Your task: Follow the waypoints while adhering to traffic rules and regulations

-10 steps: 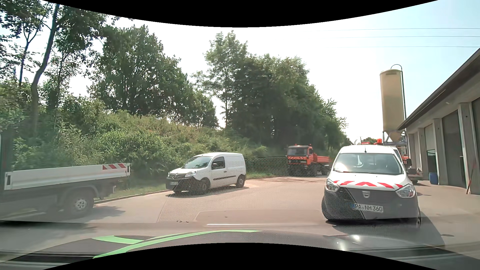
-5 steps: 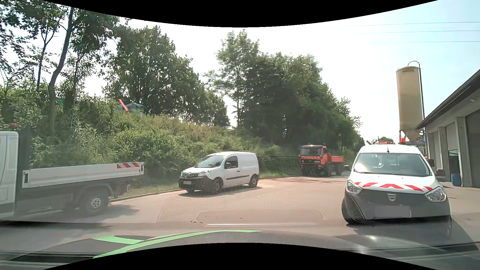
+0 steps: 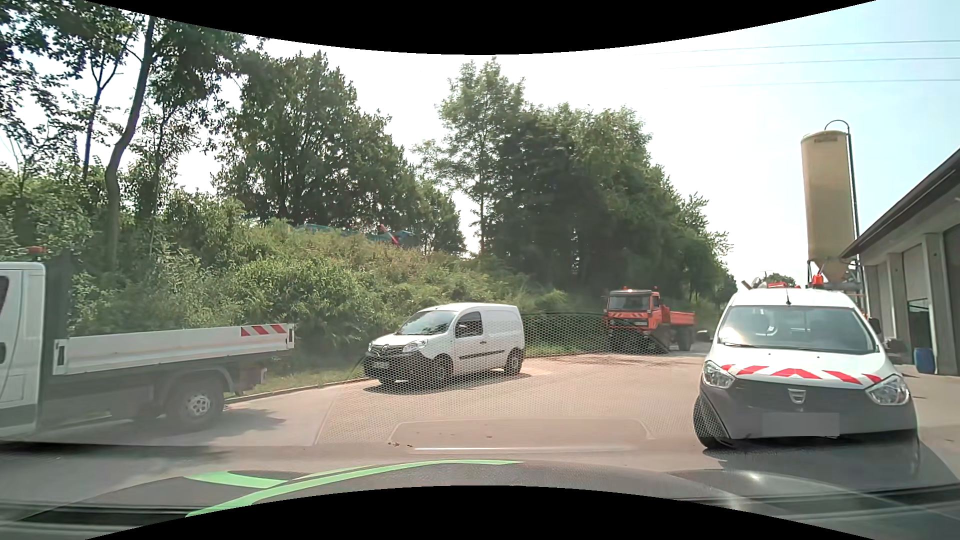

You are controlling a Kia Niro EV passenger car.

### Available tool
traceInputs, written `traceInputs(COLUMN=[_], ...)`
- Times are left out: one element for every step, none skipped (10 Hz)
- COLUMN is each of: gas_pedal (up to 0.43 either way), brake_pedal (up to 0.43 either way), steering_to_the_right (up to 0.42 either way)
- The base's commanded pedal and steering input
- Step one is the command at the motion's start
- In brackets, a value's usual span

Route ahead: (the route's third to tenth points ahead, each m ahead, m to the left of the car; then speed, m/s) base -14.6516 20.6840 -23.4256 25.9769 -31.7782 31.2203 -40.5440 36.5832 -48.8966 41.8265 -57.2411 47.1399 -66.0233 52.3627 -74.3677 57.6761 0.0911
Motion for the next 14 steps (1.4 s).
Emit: traceInputs(gas_pedal=[0.000, 0.000, 0.000, 0.000, 0.000, 0.000, 0.000, 0.000, 0.000, 0.000, 0.000, 0.000, 0.000, 0.000], brake_pedal=[0.189, 0.207, 0.226, 0.238, 0.244, 0.250, 0.256, 0.262, 0.262, 0.262, 0.262, 0.262, 0.262, 0.262], steering_to_the_right=[-0.962, -0.962, -0.962, -0.962, -0.962, -0.962, -0.962, -0.962, -0.962, -0.960, -0.960, -0.960, -0.960, -0.960])
